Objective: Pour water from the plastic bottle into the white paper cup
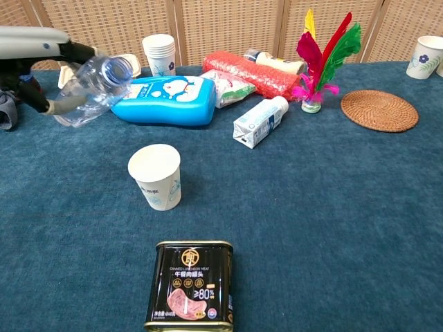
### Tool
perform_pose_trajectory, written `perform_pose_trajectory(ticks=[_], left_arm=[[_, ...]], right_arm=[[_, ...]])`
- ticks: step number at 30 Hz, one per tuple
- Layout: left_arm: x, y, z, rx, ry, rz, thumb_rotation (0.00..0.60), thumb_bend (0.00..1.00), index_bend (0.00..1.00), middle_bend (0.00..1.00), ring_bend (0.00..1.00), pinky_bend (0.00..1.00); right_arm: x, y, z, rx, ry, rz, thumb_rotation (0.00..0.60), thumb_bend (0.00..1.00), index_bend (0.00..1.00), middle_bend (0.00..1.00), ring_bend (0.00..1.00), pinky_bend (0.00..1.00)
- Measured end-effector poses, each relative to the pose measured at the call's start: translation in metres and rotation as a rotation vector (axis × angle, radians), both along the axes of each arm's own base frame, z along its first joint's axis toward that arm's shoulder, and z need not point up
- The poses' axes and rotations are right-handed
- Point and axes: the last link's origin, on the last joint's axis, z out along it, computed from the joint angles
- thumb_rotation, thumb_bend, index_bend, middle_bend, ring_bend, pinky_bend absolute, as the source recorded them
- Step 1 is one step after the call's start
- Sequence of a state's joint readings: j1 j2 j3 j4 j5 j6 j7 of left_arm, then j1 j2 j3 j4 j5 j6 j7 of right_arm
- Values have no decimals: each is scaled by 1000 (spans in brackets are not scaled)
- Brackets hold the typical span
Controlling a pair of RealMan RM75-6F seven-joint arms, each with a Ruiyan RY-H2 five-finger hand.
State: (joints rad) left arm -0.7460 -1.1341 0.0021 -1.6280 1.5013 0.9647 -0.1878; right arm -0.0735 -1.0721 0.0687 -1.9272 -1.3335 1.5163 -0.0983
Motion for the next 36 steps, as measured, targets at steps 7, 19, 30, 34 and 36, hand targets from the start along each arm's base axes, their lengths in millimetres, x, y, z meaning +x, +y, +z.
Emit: perform_pose_trajectory(ticks=[7,19,30,34,36], left_arm=[[-20,-12,10,3,-214,160,600,679,276,296,339,434],[-59,-37,31,11,-572,405,600,673,267,291,335,427],[-94,-58,45,-20,-788,563,600,664,252,282,331,422],[-110,-63,48,-17,-805,584,600,664,250,280,329,419],[-118,-66,47,-8,-797,592,600,664,250,280,329,419]], right_arm=[[2,-5,-3,11,-2,11,591,398,0,87,0,0],[6,-10,-7,24,-8,26,594,398,0,88,0,0],[10,-15,-11,35,-15,39,592,397,0,87,0,0],[12,-17,-13,40,-20,44,592,398,0,87,0,0],[12,-17,-14,43,-21,43,591,400,0,88,0,0]])
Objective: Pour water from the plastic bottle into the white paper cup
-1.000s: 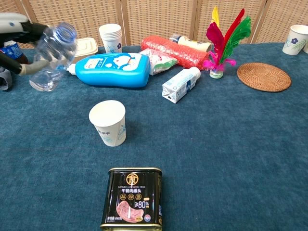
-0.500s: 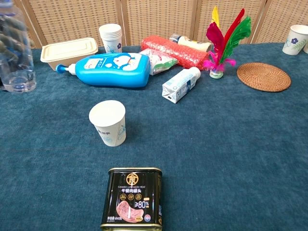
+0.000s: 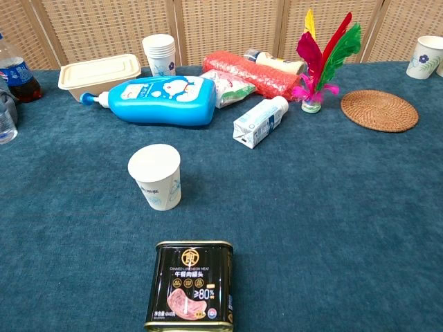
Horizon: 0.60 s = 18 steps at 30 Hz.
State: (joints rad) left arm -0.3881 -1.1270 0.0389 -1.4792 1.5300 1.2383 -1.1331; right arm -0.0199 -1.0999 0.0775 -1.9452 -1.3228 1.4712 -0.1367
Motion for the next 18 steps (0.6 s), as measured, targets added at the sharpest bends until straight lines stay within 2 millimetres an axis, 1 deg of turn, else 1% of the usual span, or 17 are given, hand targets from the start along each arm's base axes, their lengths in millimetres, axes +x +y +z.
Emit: perform_pose_trajectory(ticks=[6,15,18], left_arm=[[-17,-5,-9,-6,23,28,600,664,251,280,328,417],[-33,-8,-28,-15,44,43,600,664,253,281,327,415],[-37,-11,-32,-15,61,43,600,665,253,281,327,414]], right_arm=[[0,0,0,0,-1,-3,592,398,0,87,0,0],[0,0,1,-4,-3,-8,591,397,0,87,0,0],[-1,1,0,-3,-6,-11,590,399,0,87,0,0]])
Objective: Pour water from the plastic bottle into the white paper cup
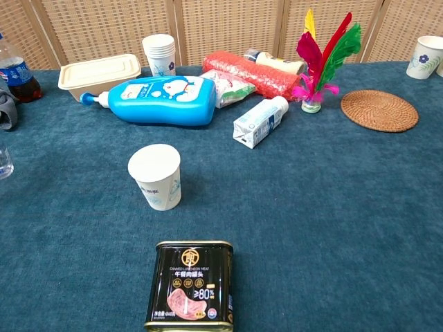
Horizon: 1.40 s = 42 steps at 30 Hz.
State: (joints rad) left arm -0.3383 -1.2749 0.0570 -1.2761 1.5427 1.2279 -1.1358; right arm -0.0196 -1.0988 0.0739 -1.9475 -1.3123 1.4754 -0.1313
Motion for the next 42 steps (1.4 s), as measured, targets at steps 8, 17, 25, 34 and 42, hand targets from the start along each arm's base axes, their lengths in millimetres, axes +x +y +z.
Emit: perform_pose_trajectory(ticks=[8,17,25,34,42], left_arm=[[-9,-6,-13,7,9,7,600,664,255,282,321,407],[-7,-3,-30,8,8,-19,600,662,261,282,319,404],[4,6,-43,7,-32,-43,600,659,263,282,319,401],[11,11,-56,-12,-39,-67,600,655,262,282,311,391],[8,8,-56,-22,-31,-67,600,655,259,280,278,360]], right_arm=[[0,-1,-2,5,-4,1,590,399,0,88,0,0],[-1,0,-1,3,-2,-5,592,398,0,87,0,0],[-3,2,2,-4,-2,-13,592,398,0,88,0,0],[-4,4,4,-10,-2,-16,589,398,0,87,0,0],[-5,4,3,-10,-3,-16,592,399,0,87,0,0]])
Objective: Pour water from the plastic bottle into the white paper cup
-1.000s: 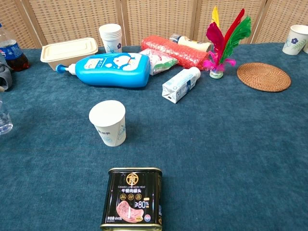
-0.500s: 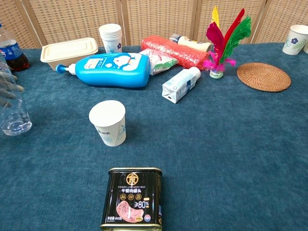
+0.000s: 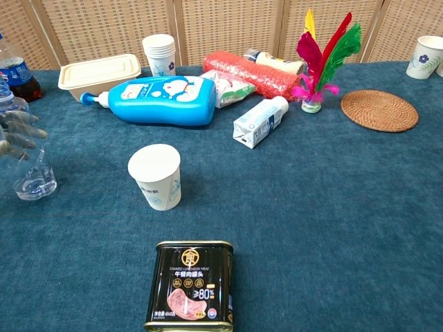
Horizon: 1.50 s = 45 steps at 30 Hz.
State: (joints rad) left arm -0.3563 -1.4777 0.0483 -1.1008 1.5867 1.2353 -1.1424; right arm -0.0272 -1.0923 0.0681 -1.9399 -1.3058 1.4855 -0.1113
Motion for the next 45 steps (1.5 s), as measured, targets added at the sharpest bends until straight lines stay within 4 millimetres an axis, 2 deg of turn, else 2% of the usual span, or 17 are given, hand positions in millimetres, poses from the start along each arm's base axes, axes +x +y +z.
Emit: perform_pose_trajectory(ticks=[10,30,37,45], left_arm=[[-4,-8,-2,-11,10,2,591,655,252,260,240,326],[-15,-22,1,-22,51,1,388,637,191,172,163,248],[-16,-26,2,-23,55,-3,363,619,191,169,160,245],[-15,-23,4,-5,69,-13,360,602,191,169,156,237]], right_arm=[[1,0,1,-4,-2,4,591,400,0,90,0,0],[1,1,3,-15,-2,9,593,408,0,97,0,0],[2,2,3,-18,-4,11,600,412,0,97,0,0],[1,3,3,-20,-4,8,598,412,0,98,0,0]])
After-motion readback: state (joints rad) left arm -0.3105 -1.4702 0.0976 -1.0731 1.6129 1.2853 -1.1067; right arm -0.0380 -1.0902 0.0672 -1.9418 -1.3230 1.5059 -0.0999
